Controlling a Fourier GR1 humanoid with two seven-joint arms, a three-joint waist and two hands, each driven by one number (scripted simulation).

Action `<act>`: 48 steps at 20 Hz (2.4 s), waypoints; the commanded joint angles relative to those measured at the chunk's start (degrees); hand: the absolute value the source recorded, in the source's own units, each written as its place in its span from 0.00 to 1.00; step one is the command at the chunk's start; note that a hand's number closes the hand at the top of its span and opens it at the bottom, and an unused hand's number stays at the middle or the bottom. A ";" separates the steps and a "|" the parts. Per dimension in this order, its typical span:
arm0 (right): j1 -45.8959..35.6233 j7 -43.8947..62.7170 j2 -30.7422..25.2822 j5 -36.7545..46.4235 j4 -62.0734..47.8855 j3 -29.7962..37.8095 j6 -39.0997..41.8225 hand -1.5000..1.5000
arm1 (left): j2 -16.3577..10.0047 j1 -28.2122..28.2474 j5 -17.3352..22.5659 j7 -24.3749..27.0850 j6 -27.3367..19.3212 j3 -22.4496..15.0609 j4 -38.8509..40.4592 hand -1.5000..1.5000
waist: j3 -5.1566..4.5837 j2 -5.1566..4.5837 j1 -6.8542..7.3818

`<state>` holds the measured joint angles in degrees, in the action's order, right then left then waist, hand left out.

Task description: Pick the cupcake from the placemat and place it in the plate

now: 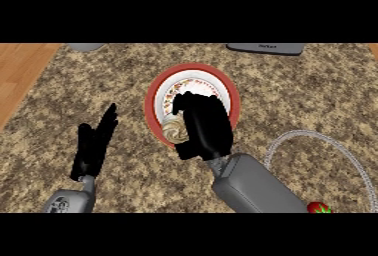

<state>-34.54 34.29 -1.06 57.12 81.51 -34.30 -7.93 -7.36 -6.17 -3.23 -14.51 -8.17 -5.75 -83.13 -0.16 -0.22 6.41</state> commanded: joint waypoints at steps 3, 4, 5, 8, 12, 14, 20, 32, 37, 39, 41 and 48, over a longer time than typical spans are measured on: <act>-15.35 20.90 1.02 0.43 -4.34 -8.19 -8.44 1.00 | 0.77 -1.59 -0.92 0.31 -1.20 0.26 2.20 0.50 | 0.00 -0.09 -1.32; -16.67 23.41 1.03 -0.46 -6.32 -8.52 -10.21 1.00 | 0.39 0.76 -0.55 -1.67 -0.71 -0.22 -0.40 0.50 | 0.07 0.06 -1.60; -18.63 26.93 1.04 -1.28 -7.56 -9.96 -11.07 1.00 | 1.49 1.07 -1.58 0.28 -1.81 -0.98 0.20 0.50 | 0.04 -0.01 -1.40; -22.53 31.77 1.05 -4.23 -12.94 -13.05 -15.77 1.00 | 0.10 2.43 -0.70 1.74 -0.95 0.58 -0.14 0.50 | 0.05 -0.11 -1.86; -26.50 28.07 1.04 -9.84 -22.76 -11.65 -20.51 1.00 | 0.48 2.49 -0.74 0.84 -0.73 0.29 -0.46 0.50 | 0.08 -0.38 -2.47; -28.14 27.48 1.04 -11.53 -25.38 -10.88 -22.26 1.00 | 0.09 3.12 -0.18 3.40 -0.62 1.59 0.21 0.50 | 0.07 -0.39 -2.68; -30.48 18.93 1.05 -18.22 -37.66 -9.14 -24.38 1.00 | -0.28 1.16 -0.03 1.00 -0.65 2.64 -0.44 0.50 | 0.12 -0.37 -3.49; -28.12 1.93 1.06 -36.44 -51.07 -4.06 -8.59 1.00 | 1.02 1.82 -1.51 0.95 -1.70 1.57 -0.82 0.50 | 0.15 -0.77 -2.91; -29.67 -4.40 1.06 -41.62 -51.02 -3.81 -6.66 0.00 | -1.36 -0.60 0.87 -1.78 1.52 3.65 -1.12 0.50 | 0.17 -0.61 -2.91; -28.41 -13.28 1.06 -41.74 -53.75 -0.94 -8.51 0.00 | 0.04 3.11 -0.05 0.99 0.42 2.44 -1.72 0.50 | 0.18 -0.59 -3.41; -25.96 -17.40 1.06 -43.14 -48.58 -0.19 -13.28 0.00 | 1.44 2.45 -1.80 0.69 -1.64 1.44 -0.96 0.50 | 0.21 -0.48 -3.83; -20.20 -32.35 1.06 -55.72 -39.83 14.15 -20.61 0.00 | 1.03 2.48 -1.07 0.36 -1.49 2.49 -1.47 0.50 | 0.30 -0.24 -5.44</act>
<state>-57.34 8.88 0.00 7.10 38.19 -26.20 -26.57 -6.91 -3.08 -3.80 -13.24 -8.84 -3.01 -84.22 0.12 -0.61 1.80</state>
